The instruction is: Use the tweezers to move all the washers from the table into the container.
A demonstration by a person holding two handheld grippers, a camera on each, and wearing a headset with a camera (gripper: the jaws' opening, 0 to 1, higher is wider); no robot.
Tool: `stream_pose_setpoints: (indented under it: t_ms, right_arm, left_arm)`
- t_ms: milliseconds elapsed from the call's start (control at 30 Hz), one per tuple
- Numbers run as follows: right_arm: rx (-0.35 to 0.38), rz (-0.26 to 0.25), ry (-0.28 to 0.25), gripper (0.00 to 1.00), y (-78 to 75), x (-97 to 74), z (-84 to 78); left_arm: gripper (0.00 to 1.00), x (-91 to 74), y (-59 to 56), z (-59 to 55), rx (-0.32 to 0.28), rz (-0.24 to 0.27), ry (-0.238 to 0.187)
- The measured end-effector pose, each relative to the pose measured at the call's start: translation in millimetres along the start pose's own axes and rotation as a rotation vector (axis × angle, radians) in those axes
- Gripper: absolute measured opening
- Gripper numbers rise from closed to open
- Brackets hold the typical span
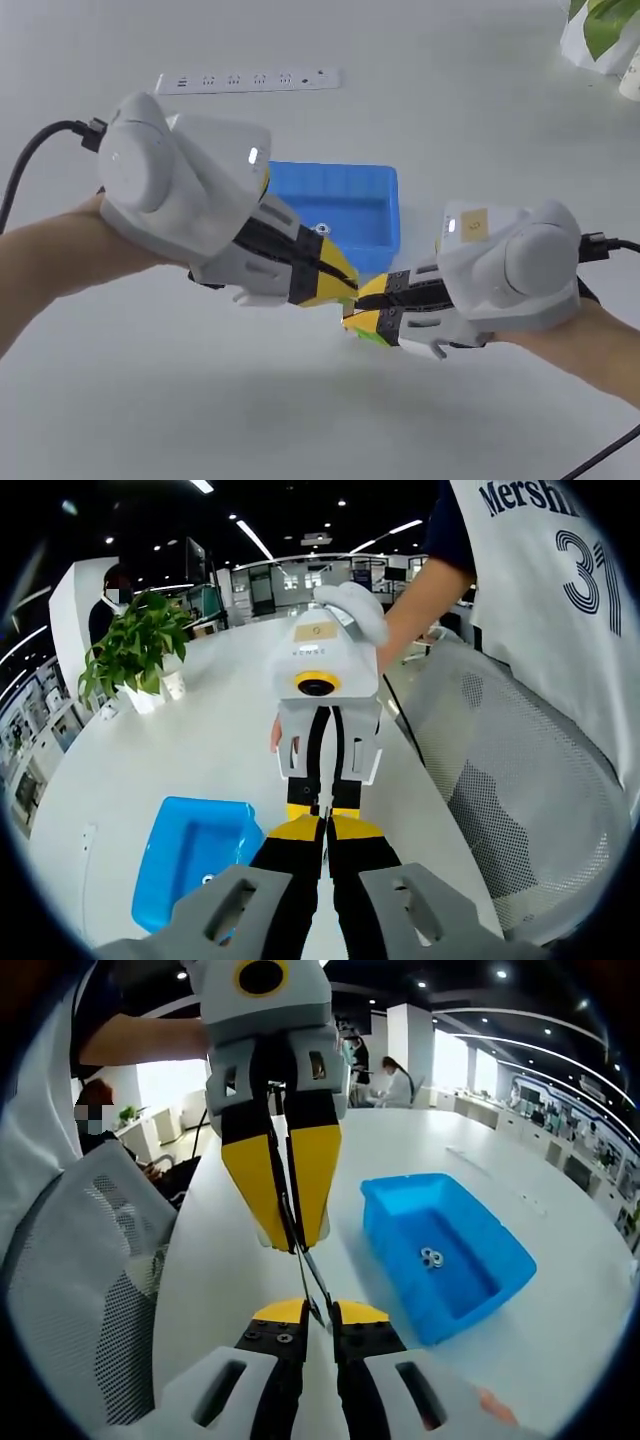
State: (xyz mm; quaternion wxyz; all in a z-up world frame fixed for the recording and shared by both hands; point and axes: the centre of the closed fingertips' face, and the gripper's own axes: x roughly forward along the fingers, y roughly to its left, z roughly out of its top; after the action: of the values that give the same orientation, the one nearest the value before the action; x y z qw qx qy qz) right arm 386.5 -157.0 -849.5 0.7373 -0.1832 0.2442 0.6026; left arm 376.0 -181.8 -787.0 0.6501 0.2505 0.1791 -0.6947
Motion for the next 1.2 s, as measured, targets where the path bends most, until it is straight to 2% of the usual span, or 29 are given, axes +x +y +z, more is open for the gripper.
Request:
stream_pose_setpoints:
  t_ms: [233,733,1200]
  right_arm:
    - [0.014,0.007,0.002,0.10,-0.7,0.1,-1.8]
    - [-0.014,-0.014,0.015,0.11,-2.5,0.3,-1.2]
    - [0.006,-0.025,0.011,0.12,-8.0,-0.4,-2.7]
  left_arm:
    - [0.05,1.6,0.3,1.3,-0.012,0.003,-0.014]
    - [0.05,0.3,0.9,0.6,0.003,0.005,0.002]
    - [0.05,2.3,6.5,0.9,-0.002,0.008,-0.005]
